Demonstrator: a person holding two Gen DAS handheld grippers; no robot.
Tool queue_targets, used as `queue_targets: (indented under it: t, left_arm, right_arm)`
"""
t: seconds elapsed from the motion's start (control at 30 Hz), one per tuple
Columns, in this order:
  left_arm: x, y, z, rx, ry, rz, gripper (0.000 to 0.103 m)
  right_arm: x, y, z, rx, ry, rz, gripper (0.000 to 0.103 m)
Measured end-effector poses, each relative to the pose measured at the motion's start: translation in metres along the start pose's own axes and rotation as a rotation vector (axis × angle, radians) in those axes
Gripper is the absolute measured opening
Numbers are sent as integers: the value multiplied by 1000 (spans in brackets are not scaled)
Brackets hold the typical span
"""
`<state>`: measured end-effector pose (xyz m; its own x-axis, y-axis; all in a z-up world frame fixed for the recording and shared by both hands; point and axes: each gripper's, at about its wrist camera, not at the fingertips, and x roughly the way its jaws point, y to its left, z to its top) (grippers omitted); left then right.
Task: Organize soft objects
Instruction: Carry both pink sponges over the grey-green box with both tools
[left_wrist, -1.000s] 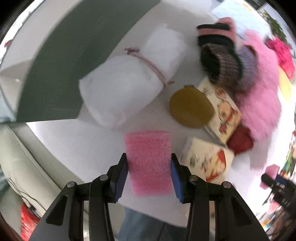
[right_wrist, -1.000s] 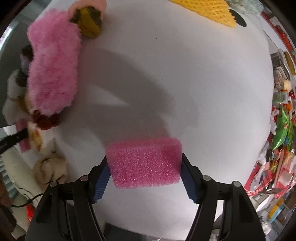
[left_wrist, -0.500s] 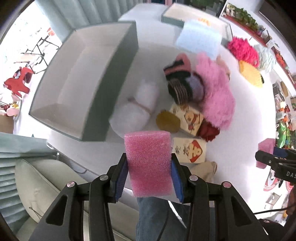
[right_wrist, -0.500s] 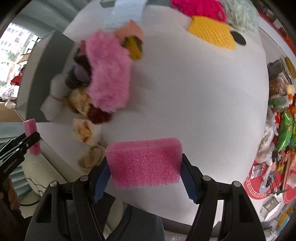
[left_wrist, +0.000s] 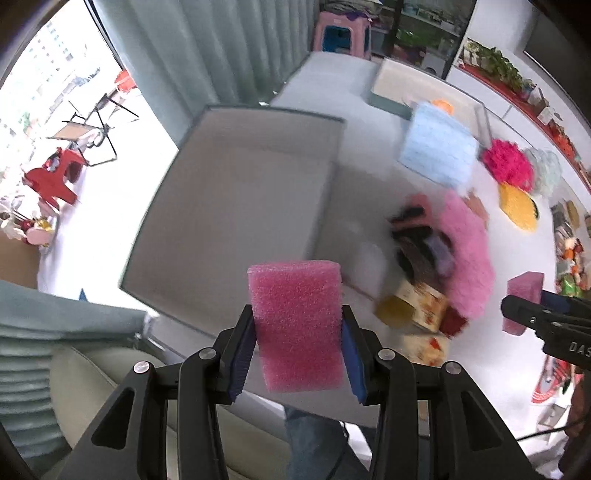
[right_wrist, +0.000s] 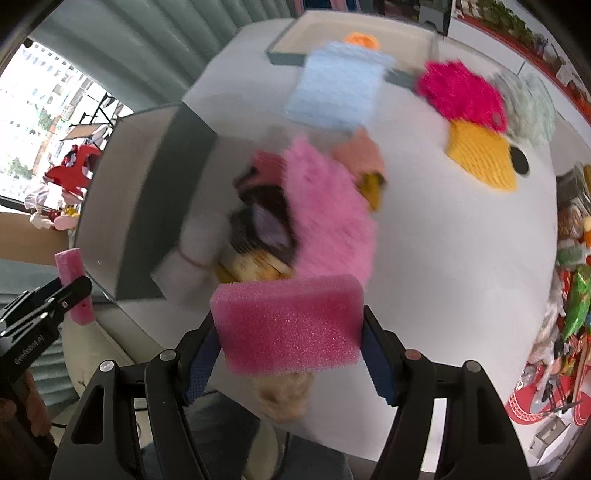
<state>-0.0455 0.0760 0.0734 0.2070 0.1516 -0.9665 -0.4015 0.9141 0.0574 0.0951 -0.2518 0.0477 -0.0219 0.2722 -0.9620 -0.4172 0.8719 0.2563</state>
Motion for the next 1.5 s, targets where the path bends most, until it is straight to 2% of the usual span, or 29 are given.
queue_targets:
  t: [0.33, 0.47, 0.63, 0.97, 1.5]
  left_arm:
    - [29, 87, 55, -5, -41, 23, 45]
    - [48, 102, 69, -33, -42, 21, 45]
    - [73, 115, 77, -59, -18, 23, 45]
    - [110, 121, 80, -75, 48, -5, 45]
    - [133, 126, 82, -81, 101, -23, 45]
  right_arm:
    - [21, 127, 59, -43, -78, 5, 74]
    - [38, 176, 86, -101, -78, -4, 74]
    - [63, 210, 114, -112, -54, -26, 74]
    - [97, 238, 144, -136, -12, -94, 74]
    - [126, 255, 154, -171, 55, -134, 74]
